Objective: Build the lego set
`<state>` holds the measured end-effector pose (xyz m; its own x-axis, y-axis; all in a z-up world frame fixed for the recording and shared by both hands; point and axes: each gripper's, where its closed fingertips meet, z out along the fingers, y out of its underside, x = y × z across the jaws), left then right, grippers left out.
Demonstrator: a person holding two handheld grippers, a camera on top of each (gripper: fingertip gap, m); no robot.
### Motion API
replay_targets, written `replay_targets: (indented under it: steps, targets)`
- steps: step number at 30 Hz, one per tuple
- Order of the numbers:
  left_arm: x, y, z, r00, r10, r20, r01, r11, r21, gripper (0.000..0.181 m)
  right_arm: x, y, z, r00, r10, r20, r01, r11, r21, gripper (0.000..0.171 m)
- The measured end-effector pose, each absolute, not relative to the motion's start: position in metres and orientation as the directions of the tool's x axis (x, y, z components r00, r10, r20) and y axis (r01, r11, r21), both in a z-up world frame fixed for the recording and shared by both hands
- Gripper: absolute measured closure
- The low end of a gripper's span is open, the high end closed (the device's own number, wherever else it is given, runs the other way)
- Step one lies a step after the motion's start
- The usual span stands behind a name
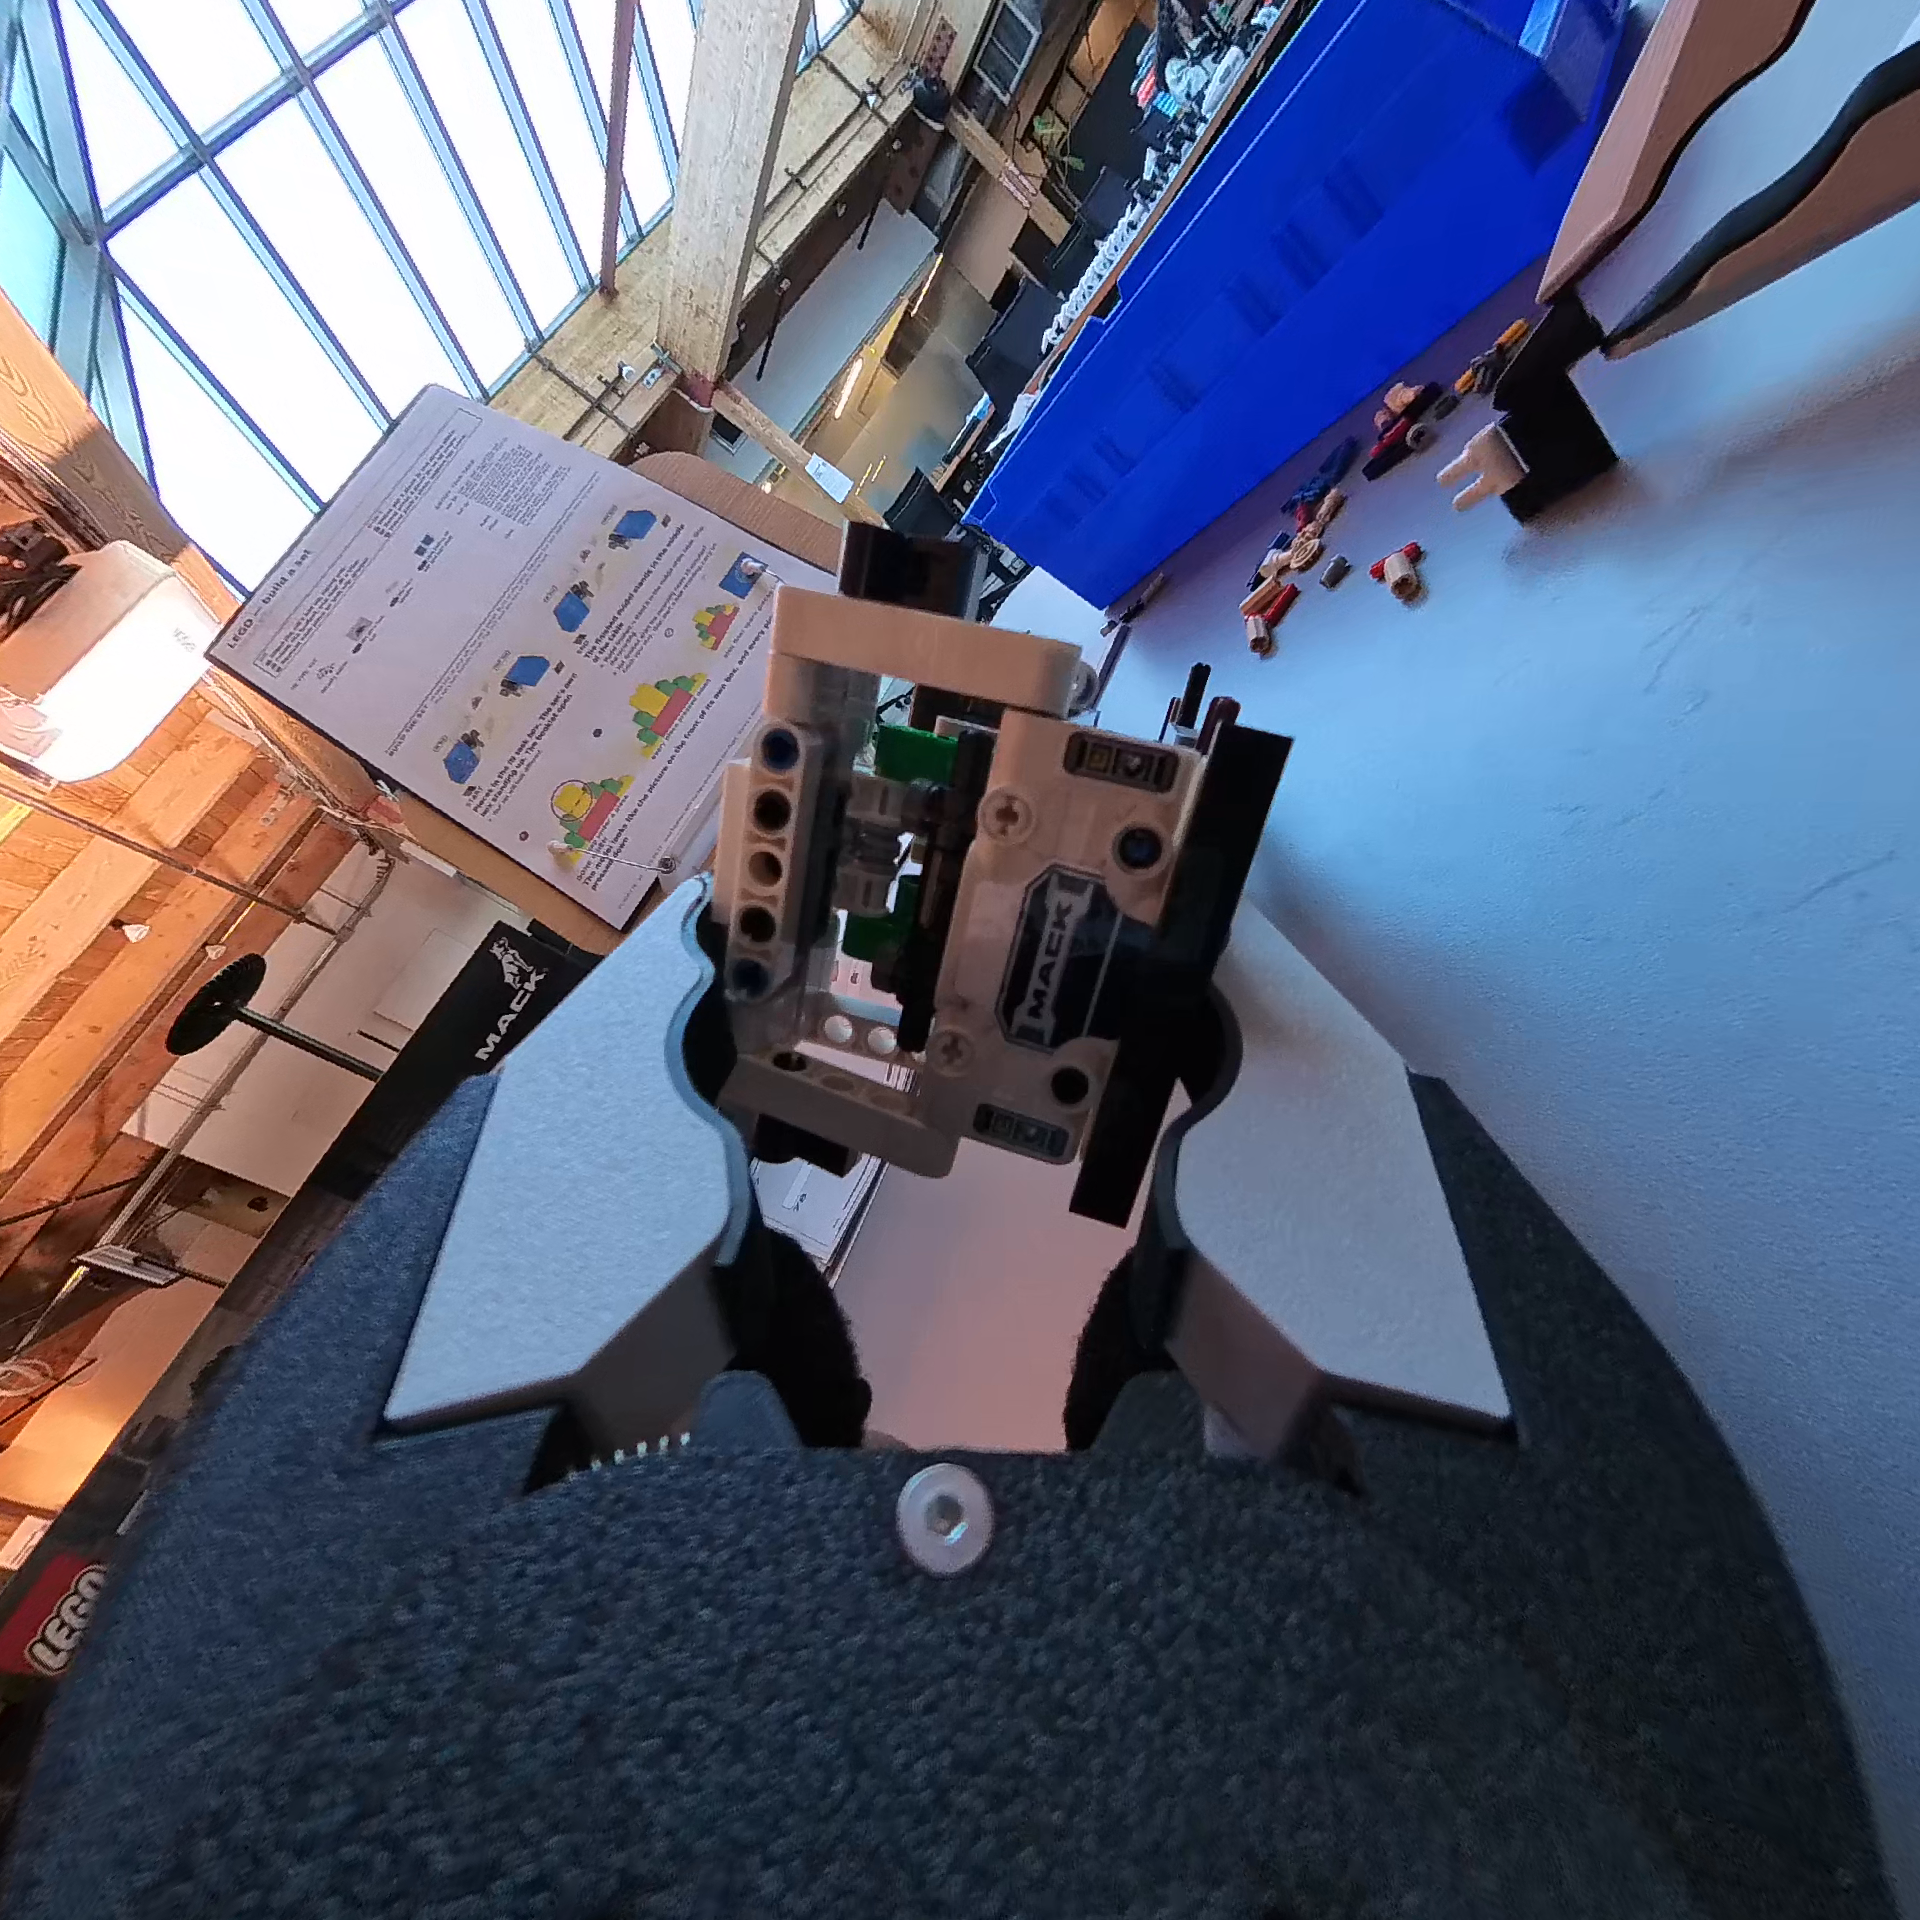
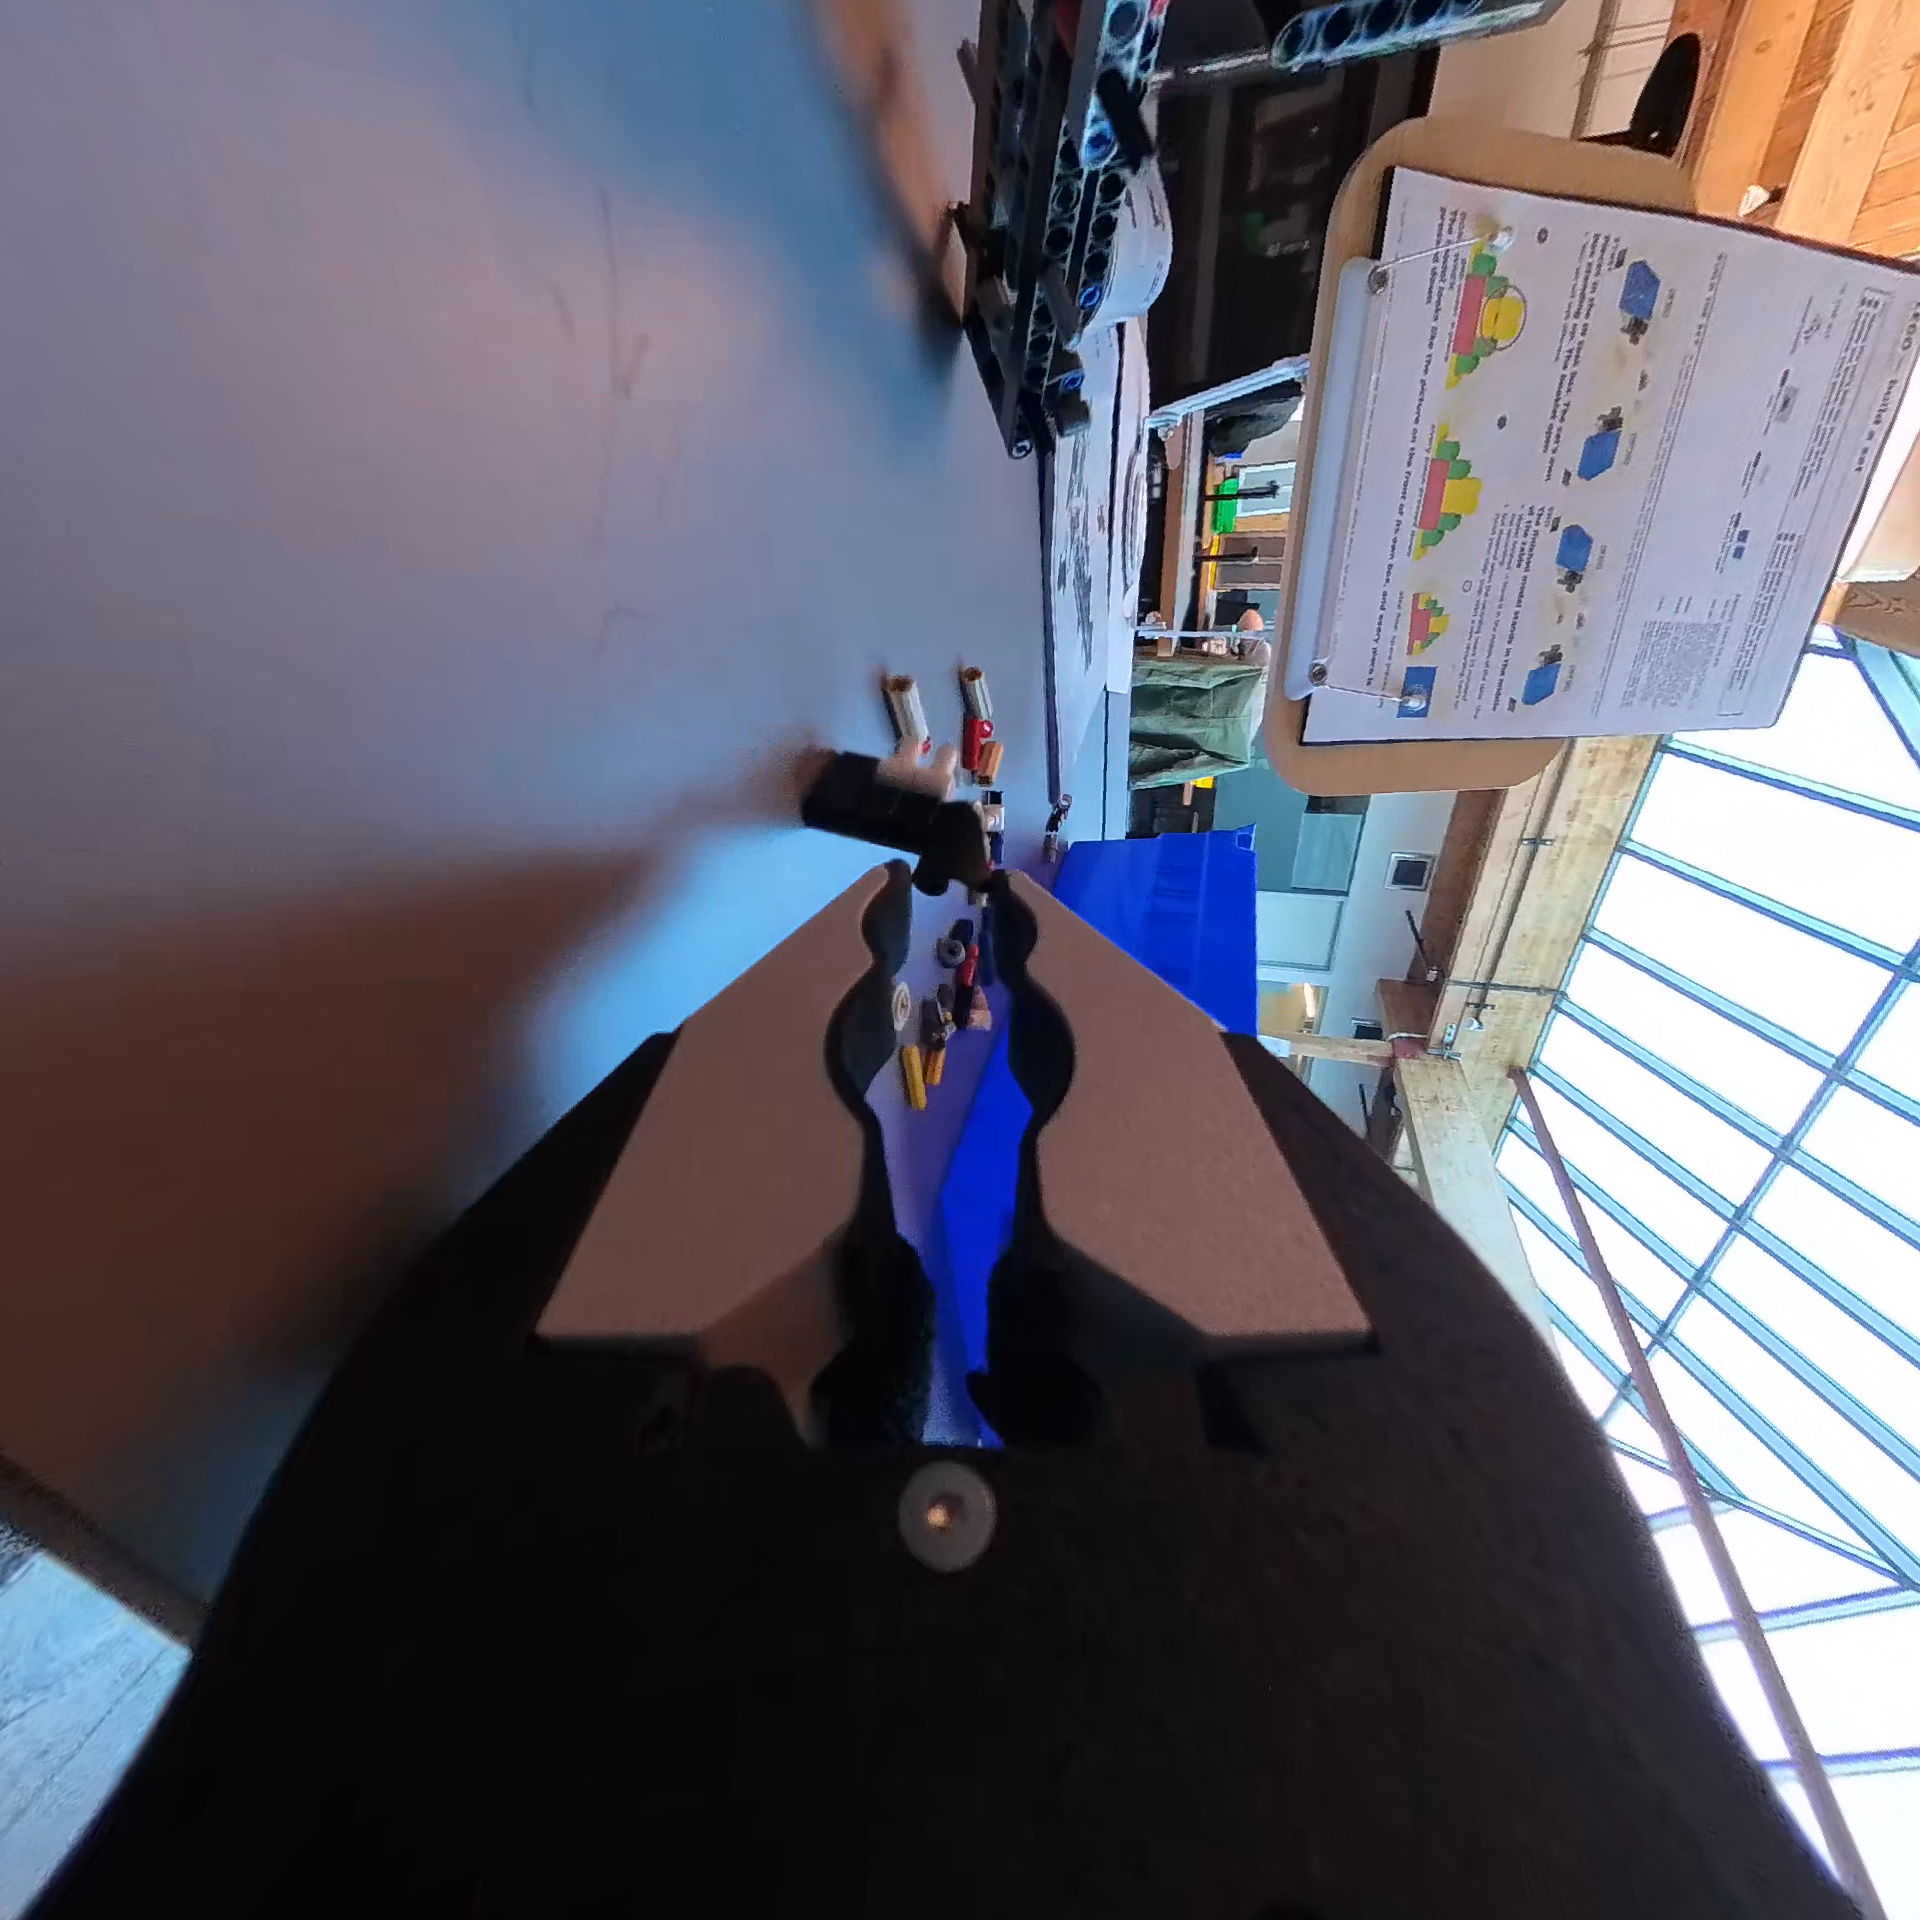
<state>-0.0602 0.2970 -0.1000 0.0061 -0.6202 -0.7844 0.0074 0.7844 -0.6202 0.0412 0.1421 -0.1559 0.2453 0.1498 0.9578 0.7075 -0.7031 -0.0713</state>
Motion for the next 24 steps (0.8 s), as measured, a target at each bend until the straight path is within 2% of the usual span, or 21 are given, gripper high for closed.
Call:
replay_targets:
  steps: [3, 8, 14, 17, 19, 24]
  targets:
    - [-0.060, 0.297, -0.100, 0.006, -0.621, -0.784, 0.007, 0.784, -0.621, 0.096, 0.035, 0.145, -0.153, 0.294, 0.125, 0.948, 0.714, -0.688, -0.131, 0.156]
    - [-0.060, 0.297, -0.100, 0.006, -0.620, -0.785, 0.008, 0.785, -0.620, 0.096, 0.034, 0.141, -0.142, 0.501, -0.018, 0.865, 0.638, -0.668, -0.383, 0.155]
    - [-0.061, 0.296, -0.100, 0.006, -0.619, -0.786, 0.010, 0.786, -0.619, 0.096, 0.020, 0.131, -0.155, 0.796, -0.076, 0.600, 0.419, -0.647, -0.637, 0.149]
    - [-0.061, 0.296, -0.100, 0.006, -0.618, -0.786, 0.011, 0.786, -0.618, 0.096, 0.005, 0.132, -0.162, 0.864, -0.037, 0.502, 0.360, -0.653, -0.667, 0.145]
    - [-0.061, 0.296, -0.100, 0.006, -0.618, -0.786, 0.011, 0.786, -0.618, 0.096, 0.005, 0.137, -0.160, 0.892, -0.077, 0.445, 0.291, -0.656, -0.696, 0.142]
    - [-0.061, 0.295, -0.099, 0.006, -0.617, -0.787, 0.015, 0.787, -0.617, 0.096, 0.023, 0.145, -0.168, 0.959, -0.210, 0.191, 0.003, -0.665, -0.747, 0.129]
